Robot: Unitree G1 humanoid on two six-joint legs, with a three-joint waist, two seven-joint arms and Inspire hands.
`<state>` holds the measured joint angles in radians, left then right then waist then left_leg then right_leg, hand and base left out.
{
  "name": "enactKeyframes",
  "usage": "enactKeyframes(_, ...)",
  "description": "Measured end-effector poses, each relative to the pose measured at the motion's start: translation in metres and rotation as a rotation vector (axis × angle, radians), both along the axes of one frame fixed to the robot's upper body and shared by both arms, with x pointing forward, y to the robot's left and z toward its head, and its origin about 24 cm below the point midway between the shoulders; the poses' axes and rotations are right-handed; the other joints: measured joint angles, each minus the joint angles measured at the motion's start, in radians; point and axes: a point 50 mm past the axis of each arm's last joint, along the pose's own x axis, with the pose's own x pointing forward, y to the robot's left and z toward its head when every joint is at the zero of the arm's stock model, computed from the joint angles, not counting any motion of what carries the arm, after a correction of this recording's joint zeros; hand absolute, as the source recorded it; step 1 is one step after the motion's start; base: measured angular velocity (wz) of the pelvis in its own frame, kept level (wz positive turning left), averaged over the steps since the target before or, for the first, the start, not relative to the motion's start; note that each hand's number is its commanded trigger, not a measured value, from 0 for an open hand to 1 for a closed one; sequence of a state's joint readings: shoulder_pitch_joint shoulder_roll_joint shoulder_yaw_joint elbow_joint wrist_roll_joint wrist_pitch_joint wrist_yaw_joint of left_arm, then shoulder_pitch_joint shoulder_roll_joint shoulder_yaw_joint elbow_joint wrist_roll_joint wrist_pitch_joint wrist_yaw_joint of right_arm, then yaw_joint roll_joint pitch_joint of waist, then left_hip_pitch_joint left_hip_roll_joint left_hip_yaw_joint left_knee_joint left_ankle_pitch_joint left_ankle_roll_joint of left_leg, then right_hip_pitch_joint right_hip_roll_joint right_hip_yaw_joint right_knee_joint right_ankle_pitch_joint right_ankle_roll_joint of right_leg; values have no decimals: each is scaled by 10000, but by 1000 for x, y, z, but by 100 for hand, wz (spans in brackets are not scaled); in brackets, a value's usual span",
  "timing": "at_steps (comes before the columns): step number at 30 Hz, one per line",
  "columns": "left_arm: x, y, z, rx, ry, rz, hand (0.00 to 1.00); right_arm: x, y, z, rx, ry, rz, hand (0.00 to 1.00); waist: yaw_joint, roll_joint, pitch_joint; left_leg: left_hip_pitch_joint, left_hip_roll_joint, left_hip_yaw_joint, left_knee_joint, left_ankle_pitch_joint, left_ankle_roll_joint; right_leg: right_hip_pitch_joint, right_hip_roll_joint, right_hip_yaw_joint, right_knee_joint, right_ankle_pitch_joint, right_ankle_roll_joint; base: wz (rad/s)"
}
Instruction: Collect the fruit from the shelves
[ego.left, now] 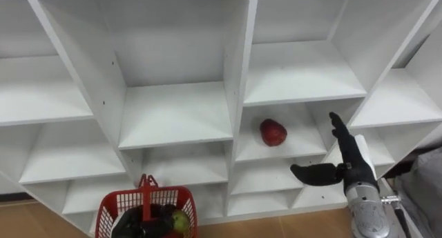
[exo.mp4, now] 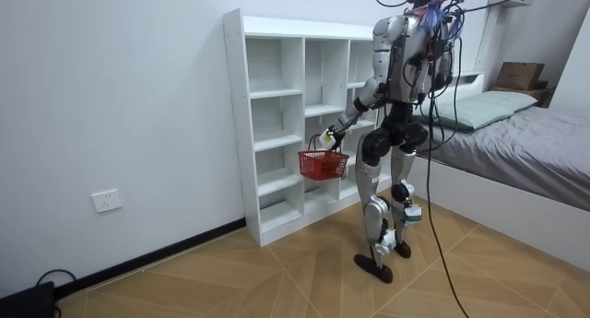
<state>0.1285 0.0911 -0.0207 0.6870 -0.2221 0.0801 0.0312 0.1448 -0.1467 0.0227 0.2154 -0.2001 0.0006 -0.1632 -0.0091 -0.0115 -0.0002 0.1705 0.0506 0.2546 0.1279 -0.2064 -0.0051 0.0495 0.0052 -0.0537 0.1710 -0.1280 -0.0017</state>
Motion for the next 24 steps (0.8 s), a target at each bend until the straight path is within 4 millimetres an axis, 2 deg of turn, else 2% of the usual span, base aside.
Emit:
enactKeyframes(8,-4,4,-2,69,131,149,100,-1,-1,-2,148,74,-122,0,150,-5,12,121,69,199,10,-25,-45,-43,96,200,-7,15,-45,-7)
enactKeyframes(15,-13,6,-5,-19,328,302,100,1,0,-1,697,-50,-363,0,177,-68,29,74,86,196,10,-40,-68,-147,117,196,15,19,-74,-3)
enactKeyframes(20,-16,4,-6,-115,392,388,100,1,0,-2,1451,-109,-632,0,402,-78,36,70,90,196,9,-41,-68,-152,125,227,-3,19,-74,0)
enactKeyframes(24,-20,4,-7,-78,446,356,100,1,0,-3,1824,-100,-772,0,443,-63,45,27,92,139,3,-47,-78,-147,124,194,-22,18,-73,3)
